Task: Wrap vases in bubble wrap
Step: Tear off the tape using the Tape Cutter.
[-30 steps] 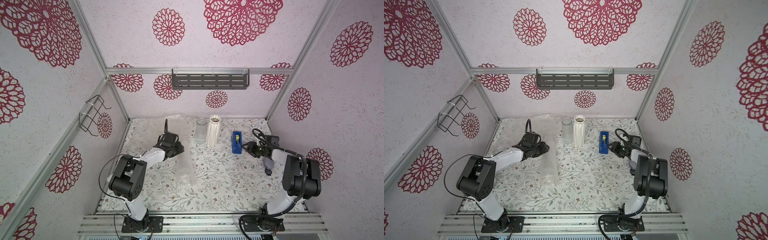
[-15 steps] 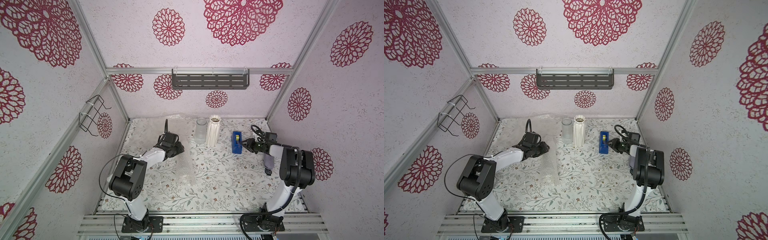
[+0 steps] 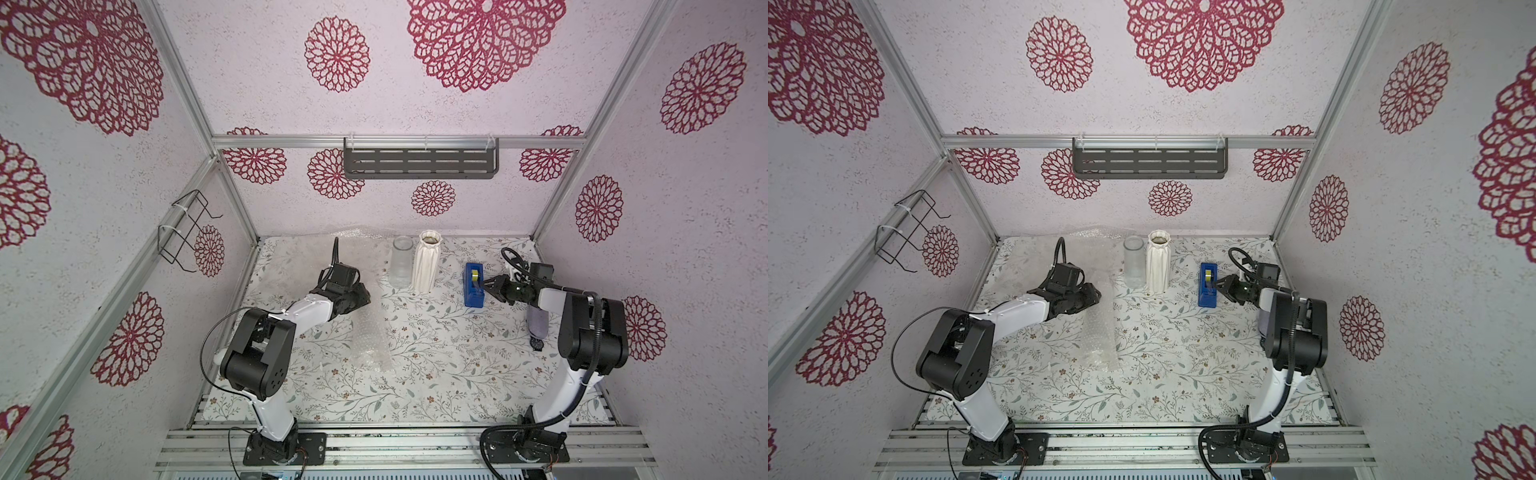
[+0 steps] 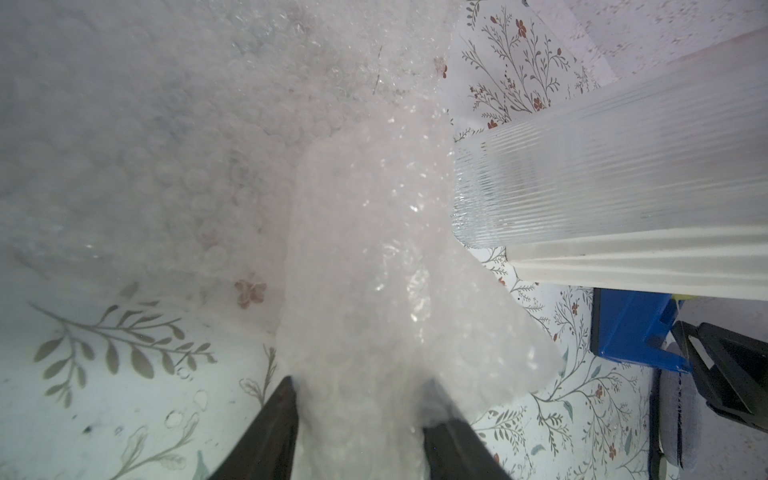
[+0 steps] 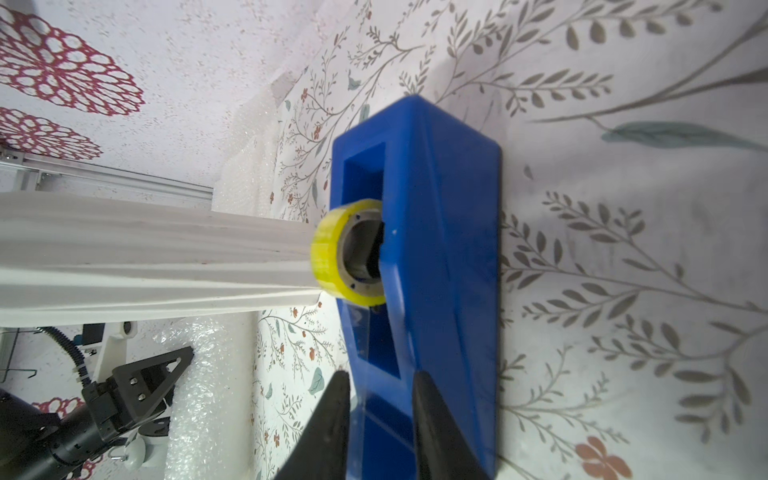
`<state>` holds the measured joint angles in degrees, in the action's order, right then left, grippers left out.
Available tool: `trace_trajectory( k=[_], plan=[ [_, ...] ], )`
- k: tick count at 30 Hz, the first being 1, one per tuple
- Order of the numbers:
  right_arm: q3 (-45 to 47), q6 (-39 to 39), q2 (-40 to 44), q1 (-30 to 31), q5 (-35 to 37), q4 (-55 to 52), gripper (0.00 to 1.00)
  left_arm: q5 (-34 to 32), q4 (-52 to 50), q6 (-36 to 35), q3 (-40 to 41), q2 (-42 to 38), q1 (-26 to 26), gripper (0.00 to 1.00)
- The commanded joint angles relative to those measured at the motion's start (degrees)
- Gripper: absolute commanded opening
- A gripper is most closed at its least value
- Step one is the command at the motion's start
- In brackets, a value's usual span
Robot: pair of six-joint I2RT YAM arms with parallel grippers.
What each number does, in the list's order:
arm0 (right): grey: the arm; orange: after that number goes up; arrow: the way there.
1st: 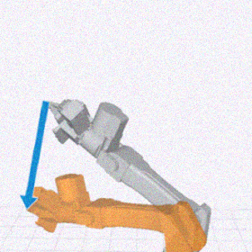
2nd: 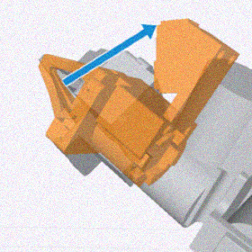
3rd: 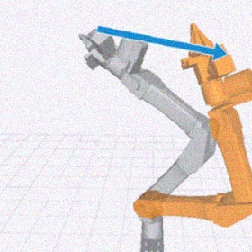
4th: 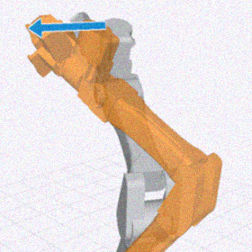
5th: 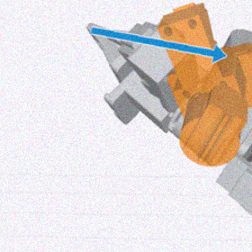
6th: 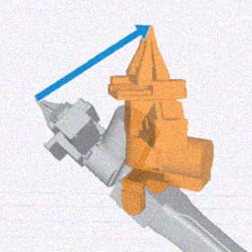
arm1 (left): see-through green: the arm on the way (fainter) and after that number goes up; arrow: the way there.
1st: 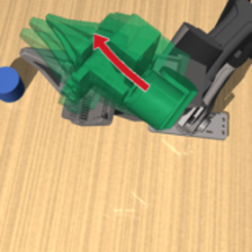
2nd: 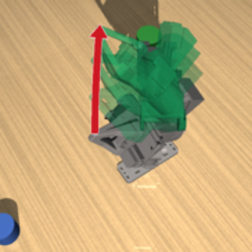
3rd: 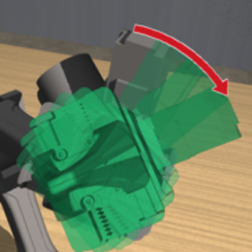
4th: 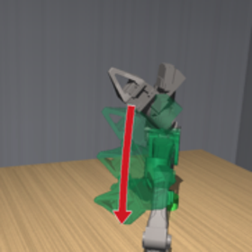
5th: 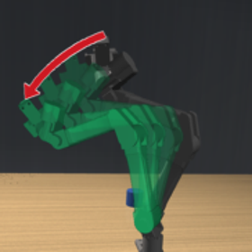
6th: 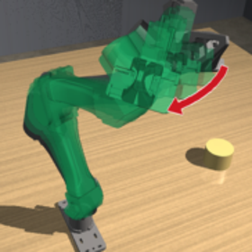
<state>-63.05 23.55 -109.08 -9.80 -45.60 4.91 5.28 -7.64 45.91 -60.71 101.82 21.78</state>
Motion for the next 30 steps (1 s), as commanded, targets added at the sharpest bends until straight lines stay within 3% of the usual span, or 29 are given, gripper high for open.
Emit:
trace_trajectory(
  k=[1, 13, 22, 30],
  plan=[
    [-1.55, -1.04, 0.45, 0.89, -1.61, -0.47, 0.29, 1.42, -2.73, 0.19, 0.15, 2.25, 1.46, 0.48],
    [-3.09, -2.2, -2.43, 1.08, -2.12, -3.15, 0.26, 1.05, -3.25, 0.14, -0.2, 2.3, 1.52, 0.49],
    [-3.08, -1.93, -3.62, 1.28, -2.91, -3.23, 0.19, 1.13, -3.67, 0.14, -0.54, 1.9, 1.51, 0.49],
    [-1.67, 0.5, -3.2, 1.28, -5.77, 0.71, 0.16, 1.06, -3.84, 0.13, -0.66, 1.82, 1.66, 0.49]
  ],
)
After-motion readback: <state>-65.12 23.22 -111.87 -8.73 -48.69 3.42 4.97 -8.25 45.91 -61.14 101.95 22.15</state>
